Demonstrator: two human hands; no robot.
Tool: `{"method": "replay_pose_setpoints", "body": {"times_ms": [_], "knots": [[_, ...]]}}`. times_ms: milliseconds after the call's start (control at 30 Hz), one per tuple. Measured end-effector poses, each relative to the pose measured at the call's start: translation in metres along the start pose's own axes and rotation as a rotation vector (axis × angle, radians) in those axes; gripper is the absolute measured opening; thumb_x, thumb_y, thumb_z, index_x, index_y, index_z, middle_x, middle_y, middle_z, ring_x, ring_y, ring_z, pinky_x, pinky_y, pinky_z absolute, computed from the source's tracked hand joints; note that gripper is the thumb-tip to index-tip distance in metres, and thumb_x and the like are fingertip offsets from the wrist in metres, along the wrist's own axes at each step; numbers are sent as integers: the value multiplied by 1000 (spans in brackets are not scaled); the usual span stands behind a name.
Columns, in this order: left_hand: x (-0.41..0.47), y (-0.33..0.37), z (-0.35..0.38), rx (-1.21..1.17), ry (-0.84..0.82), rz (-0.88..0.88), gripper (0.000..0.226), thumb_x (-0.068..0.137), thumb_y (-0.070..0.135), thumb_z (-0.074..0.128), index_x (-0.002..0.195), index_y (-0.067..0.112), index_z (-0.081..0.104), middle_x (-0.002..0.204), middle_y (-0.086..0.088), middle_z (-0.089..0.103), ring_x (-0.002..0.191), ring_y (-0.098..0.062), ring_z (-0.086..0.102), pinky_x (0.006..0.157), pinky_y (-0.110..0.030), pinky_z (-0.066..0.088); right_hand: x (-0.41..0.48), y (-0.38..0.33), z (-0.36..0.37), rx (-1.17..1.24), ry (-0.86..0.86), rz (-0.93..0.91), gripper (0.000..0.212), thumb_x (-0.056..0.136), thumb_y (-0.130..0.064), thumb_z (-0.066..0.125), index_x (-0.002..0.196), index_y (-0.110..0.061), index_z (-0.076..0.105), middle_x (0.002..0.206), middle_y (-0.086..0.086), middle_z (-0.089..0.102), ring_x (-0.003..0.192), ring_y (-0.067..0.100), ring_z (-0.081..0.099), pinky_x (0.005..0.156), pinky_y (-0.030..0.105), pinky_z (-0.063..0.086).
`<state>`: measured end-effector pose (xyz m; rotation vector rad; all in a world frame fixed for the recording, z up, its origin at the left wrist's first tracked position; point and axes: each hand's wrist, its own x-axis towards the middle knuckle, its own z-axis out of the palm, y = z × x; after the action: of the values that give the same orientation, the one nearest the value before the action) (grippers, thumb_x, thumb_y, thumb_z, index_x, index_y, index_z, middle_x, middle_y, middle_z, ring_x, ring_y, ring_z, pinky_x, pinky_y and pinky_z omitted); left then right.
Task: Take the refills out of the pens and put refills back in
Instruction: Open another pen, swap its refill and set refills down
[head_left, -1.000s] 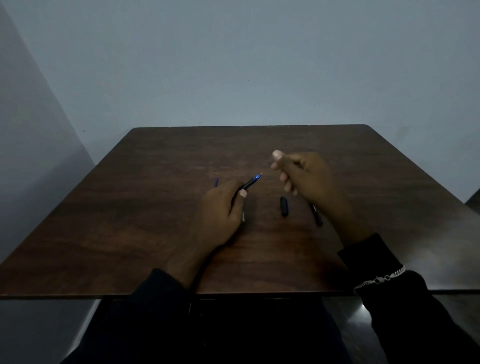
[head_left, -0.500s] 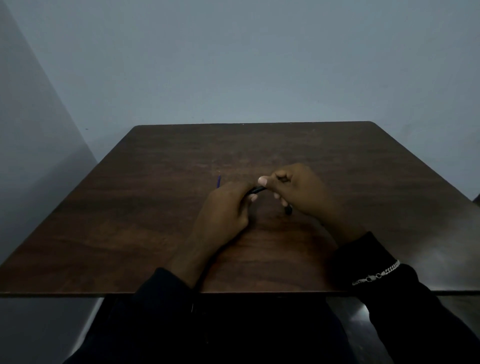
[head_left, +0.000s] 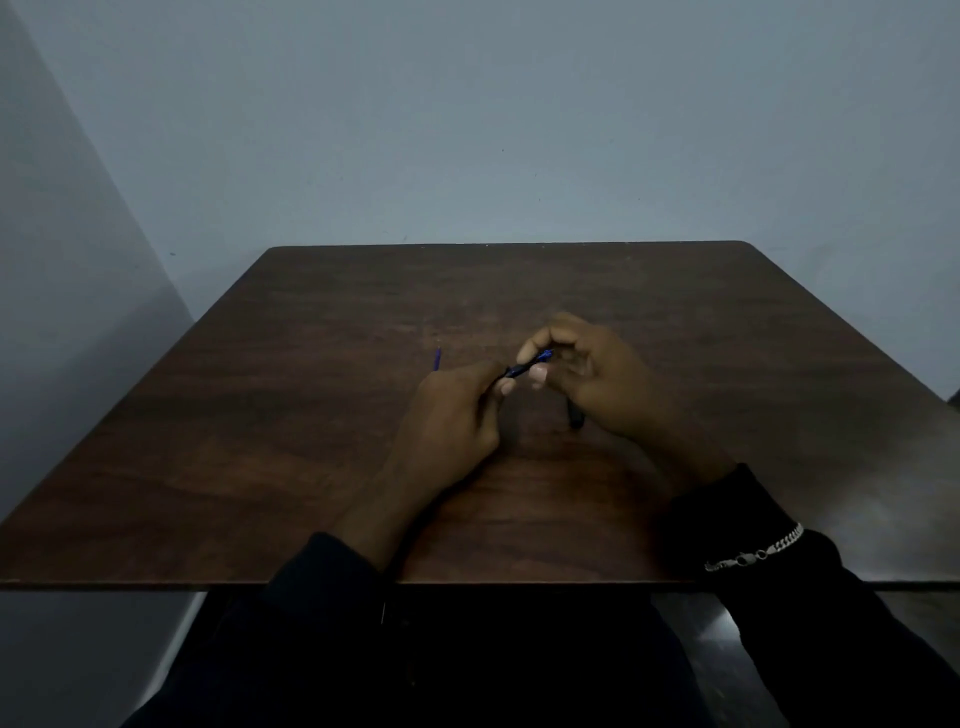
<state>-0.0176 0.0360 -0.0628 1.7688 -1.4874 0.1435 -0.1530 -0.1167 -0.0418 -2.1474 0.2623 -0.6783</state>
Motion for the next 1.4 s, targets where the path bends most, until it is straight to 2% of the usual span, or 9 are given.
{"method": "replay_pose_setpoints", "body": {"times_ms": [100,233,400,533,633,733,1067,1233,1400], "knots": [[0,0,1,2,-15,2,16,102,18,59,92,14,70,69,4,66,59,-9,60,55,-26,44,0,-5,0,135,6,46,26,90,-5,71,115,-14,70,109,3,71,98,14,73,83,25,59],[-1,-1,1,10,-27,11,18,102,18,58,87,16,67,69,6,64,59,-8,59,55,-24,43,1,-7,-1,13,93,126,23,97,-38,69,85,-19,74,68,0,74,56,10,70,54,25,55],[-2,-2,1,14,-3,16,17,100,15,61,83,15,65,67,9,59,57,-8,53,56,-20,33,0,-5,-1,74,23,124,7,96,-9,71,91,-14,73,73,-1,75,67,9,73,64,23,57],[-2,-1,0,14,-4,5,11,99,14,63,91,17,70,67,19,53,57,2,51,58,-9,30,-2,-6,-3,81,-45,50,33,85,7,69,104,-20,73,108,-2,70,98,3,70,84,17,53],[-3,-1,1,21,-7,8,10,99,15,62,95,16,71,70,16,57,59,2,52,58,-10,30,-1,-7,1,140,20,154,26,87,-23,77,110,-33,69,110,-3,71,95,8,73,74,24,60],[-3,-1,2,32,-18,12,13,100,17,61,90,15,68,70,9,61,58,-3,52,57,-17,32,-1,-7,0,-5,111,170,21,92,-49,70,86,-29,72,75,-3,75,60,7,72,53,19,54],[-2,-1,1,34,-30,8,11,100,17,62,94,15,71,74,6,66,63,-4,56,58,-15,35,-3,-8,-2,49,-39,85,26,89,-3,72,105,-24,70,109,-4,71,99,5,71,82,18,56],[-2,-2,1,35,-13,23,12,99,15,62,89,14,69,72,3,66,62,-11,58,58,-25,40,-1,-7,2,-27,77,172,18,97,-38,69,90,-22,72,74,-5,75,59,5,71,54,19,54],[-3,-5,2,44,9,28,13,99,17,61,89,14,69,71,5,64,61,-10,56,57,-26,39,-2,-5,3,12,27,135,9,98,-17,69,92,-23,71,72,-7,76,63,4,72,59,18,55]]}}
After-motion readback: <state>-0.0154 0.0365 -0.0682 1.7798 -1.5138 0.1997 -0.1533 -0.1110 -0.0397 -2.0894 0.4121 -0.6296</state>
